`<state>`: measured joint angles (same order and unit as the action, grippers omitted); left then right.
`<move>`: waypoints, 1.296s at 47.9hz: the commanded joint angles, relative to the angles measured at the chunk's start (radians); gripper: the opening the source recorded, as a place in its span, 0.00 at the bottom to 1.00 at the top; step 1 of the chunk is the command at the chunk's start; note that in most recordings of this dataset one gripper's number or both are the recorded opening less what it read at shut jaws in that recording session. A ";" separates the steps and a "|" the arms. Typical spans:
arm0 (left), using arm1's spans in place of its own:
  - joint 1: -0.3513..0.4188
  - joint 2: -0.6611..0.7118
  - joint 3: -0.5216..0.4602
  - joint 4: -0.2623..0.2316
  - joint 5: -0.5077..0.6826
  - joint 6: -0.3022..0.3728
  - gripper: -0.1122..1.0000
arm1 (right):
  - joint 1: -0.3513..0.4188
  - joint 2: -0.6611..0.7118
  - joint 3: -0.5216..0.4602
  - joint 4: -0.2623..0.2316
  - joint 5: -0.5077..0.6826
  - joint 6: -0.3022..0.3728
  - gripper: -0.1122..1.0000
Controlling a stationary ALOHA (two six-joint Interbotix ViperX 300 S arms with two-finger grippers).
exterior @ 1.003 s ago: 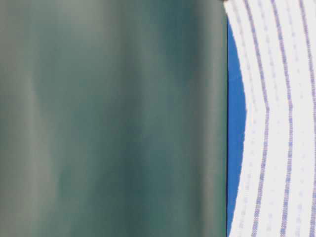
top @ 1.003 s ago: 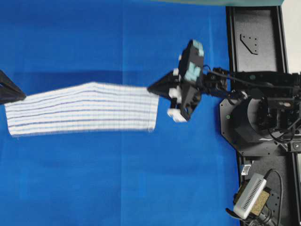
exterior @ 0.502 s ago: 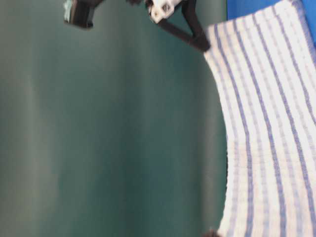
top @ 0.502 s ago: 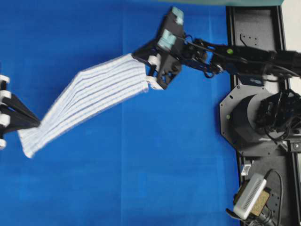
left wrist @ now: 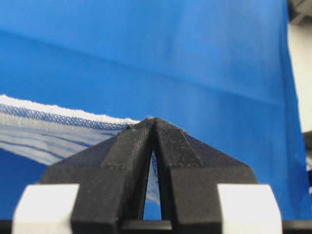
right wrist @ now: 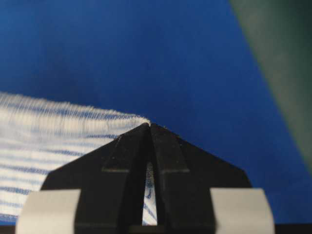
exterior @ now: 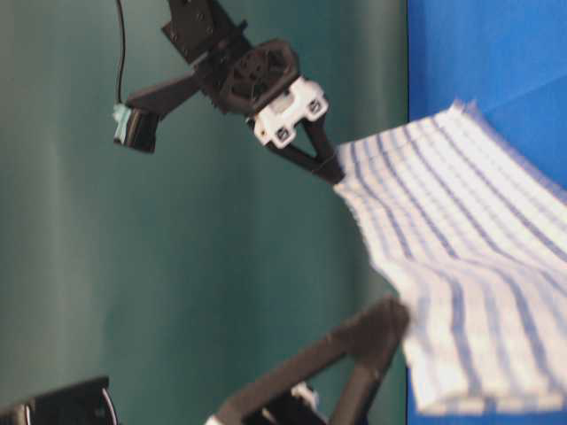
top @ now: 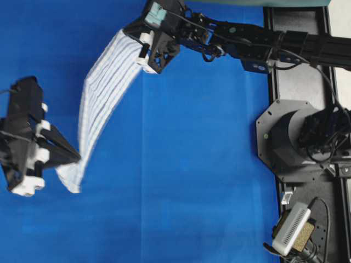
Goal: Fold the blue towel.
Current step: 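Lift the towel strip and swing it upright, right gripper moving to top, then lay the strip vertically on the table and release both grippers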
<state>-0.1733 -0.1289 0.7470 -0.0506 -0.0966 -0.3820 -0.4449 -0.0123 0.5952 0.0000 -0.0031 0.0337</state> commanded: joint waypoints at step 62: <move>0.029 0.319 -0.387 0.000 -0.101 0.005 0.11 | -0.104 -0.028 -0.063 -0.101 0.081 -0.029 0.22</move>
<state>-0.1335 0.2148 0.3666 -0.0537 -0.1795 -0.3697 -0.5292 -0.0476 0.5737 -0.0997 0.0859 0.0061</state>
